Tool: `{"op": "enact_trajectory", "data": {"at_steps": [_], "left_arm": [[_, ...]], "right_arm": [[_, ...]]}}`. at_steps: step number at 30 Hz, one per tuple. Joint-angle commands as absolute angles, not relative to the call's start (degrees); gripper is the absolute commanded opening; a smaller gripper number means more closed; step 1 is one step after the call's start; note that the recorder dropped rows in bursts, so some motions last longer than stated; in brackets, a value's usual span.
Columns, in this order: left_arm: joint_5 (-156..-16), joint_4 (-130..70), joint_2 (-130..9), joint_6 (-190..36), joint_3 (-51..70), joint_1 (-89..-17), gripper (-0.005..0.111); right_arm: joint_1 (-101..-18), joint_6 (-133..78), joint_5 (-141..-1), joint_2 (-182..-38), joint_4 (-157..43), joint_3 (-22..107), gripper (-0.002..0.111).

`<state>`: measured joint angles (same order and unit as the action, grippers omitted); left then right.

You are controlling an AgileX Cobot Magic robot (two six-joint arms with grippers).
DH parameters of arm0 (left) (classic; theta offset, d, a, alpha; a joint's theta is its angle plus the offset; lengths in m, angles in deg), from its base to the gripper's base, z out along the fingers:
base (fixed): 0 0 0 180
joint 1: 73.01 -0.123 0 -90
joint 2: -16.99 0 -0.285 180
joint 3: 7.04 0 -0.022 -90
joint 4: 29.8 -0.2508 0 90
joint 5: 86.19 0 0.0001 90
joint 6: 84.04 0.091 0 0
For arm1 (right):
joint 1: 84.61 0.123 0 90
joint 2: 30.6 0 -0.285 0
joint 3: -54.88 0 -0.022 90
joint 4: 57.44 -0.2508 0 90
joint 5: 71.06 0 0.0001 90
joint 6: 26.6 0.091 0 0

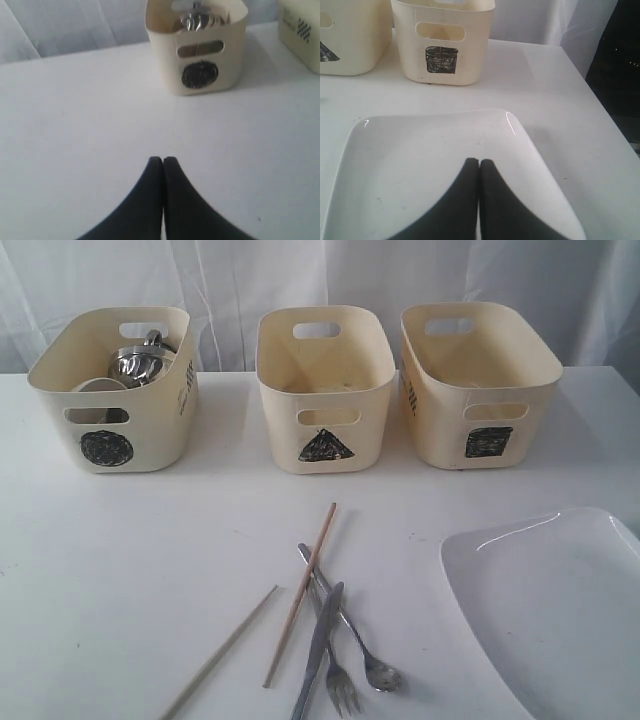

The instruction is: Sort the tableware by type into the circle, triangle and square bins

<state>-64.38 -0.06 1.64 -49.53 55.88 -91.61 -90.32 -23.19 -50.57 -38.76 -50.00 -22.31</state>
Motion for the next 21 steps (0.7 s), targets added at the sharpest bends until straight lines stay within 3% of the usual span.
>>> {"op": "enact_trajectory", "data": {"at_steps": [1, 7, 14, 21], "left_arm": [[-65.6, 2.0, 1.7, -48.4, 62.6, -91.8, 0.000], [-67.8, 10.3, 2.5, -37.5, 66.3, -91.8, 0.000], [-68.5, 5.0, 8.8, -41.4, 70.2, -91.8, 0.000], [-64.9, -16.4, 9.2, -78.2, 70.2, -91.1, 0.000]], "right_arm": [[-90.3, -23.6, -50.9, -38.4, -49.9, -22.3, 0.000], [-90.3, -23.6, -50.9, -38.4, -49.9, -22.3, 0.000], [-90.3, -23.6, -50.9, -38.4, -49.9, -22.3, 0.000], [-90.3, -23.6, -50.9, -38.4, -49.9, -22.3, 0.000]]}}
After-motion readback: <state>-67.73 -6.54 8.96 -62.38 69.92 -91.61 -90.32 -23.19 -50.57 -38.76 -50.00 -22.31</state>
